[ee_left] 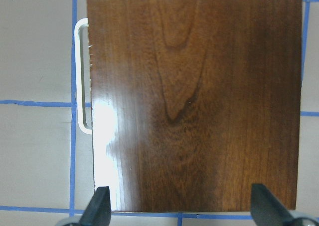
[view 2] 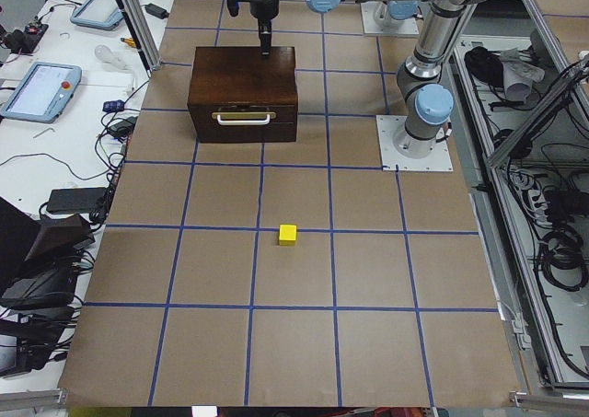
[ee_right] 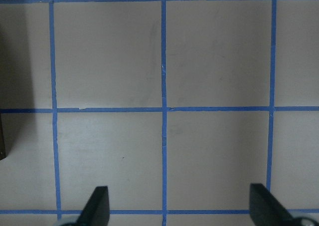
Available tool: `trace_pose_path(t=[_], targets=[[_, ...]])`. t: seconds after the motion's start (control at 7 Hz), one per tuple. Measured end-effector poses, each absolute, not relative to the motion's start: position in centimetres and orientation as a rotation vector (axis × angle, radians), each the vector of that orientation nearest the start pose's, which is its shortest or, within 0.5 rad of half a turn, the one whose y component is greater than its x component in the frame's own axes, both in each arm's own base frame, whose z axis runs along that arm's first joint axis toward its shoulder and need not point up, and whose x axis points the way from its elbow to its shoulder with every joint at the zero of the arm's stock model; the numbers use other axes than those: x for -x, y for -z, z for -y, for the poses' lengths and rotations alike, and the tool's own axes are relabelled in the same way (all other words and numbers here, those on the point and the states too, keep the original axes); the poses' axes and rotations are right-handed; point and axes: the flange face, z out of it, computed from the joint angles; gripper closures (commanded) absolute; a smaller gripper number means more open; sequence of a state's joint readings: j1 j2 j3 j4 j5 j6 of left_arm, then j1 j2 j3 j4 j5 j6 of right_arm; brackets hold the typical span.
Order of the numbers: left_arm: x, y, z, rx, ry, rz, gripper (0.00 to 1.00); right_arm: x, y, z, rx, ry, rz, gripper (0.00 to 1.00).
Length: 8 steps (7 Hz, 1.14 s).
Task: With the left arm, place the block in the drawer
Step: 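Move the left gripper down beside the cabinet toward the white drawer handle, then align the left gripper with the white drawer handle and grasp it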
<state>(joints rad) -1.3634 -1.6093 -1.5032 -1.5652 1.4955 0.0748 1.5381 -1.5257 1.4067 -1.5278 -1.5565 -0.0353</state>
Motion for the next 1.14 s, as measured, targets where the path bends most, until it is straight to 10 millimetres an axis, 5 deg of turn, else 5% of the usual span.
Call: trace_pose_path(t=[0.57,1.14], targets=[[-8.4,-44.1,54.3,0.201,-0.059,-3.26,0.0,-11.8,-54.2,52.0,0.005,0.119,-3.128,0.0],[-12.1,-36.4,57.7,0.132,-0.004,-3.319,0.0,-11.8,-54.2,52.0,0.005,0.119,-3.128,0.0]])
